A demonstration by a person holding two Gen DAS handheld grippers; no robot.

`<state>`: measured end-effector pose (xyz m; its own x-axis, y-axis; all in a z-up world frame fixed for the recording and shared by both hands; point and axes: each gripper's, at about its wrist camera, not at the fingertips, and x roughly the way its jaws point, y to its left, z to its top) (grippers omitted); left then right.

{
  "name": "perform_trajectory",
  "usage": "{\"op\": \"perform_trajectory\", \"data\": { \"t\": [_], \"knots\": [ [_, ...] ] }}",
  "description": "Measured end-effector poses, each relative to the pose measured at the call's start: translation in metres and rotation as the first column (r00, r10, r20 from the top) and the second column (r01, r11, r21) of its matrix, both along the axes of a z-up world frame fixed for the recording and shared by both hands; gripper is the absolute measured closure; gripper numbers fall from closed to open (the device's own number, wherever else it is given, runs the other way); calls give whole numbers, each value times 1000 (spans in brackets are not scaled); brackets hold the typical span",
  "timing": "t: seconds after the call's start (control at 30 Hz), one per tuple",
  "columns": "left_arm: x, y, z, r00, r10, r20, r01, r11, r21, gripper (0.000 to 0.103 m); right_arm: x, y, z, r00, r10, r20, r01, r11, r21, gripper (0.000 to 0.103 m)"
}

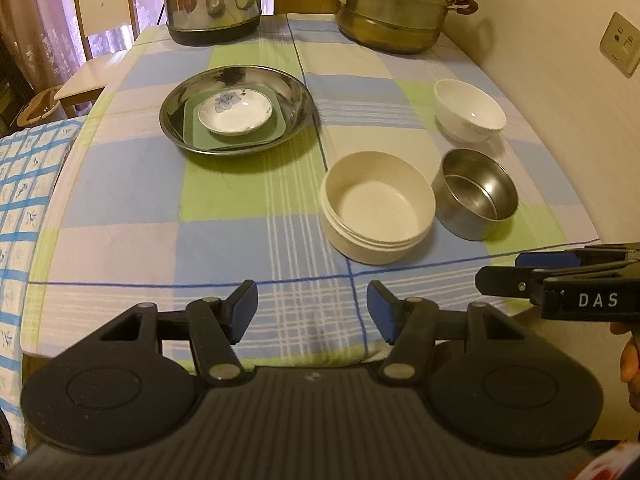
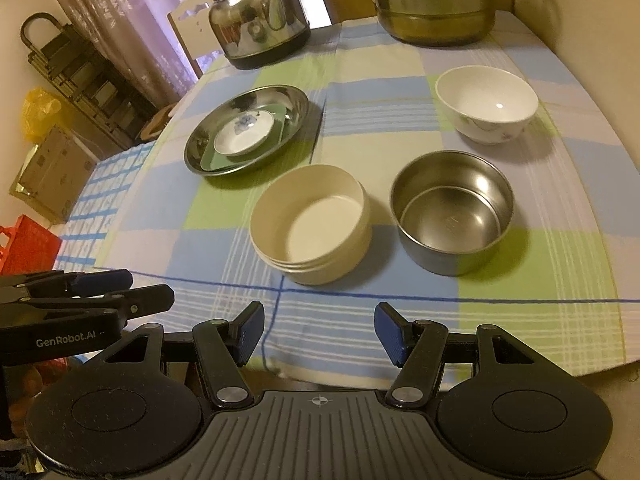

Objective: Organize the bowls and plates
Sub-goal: 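Reach the left gripper to the rim of the cream bowl stack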

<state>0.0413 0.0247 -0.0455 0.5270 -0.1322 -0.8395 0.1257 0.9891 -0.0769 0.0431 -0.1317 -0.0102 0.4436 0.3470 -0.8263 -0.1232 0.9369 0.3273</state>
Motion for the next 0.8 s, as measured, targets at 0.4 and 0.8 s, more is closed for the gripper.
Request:
{"op": "perform_trajectory", "data": {
  "t": [0.4,0.8],
  "knots": [
    [-16,-31,-3,1000,12,5,-12,1000,5,45,-17,-29,0,1000,-1,-1,1,1000,-5,42],
    [-16,-50,-5,1000,7,21,-7,1000,3,45,-25,-56,-4,998,-58,9,58,998,-27,42]
  ]
}}
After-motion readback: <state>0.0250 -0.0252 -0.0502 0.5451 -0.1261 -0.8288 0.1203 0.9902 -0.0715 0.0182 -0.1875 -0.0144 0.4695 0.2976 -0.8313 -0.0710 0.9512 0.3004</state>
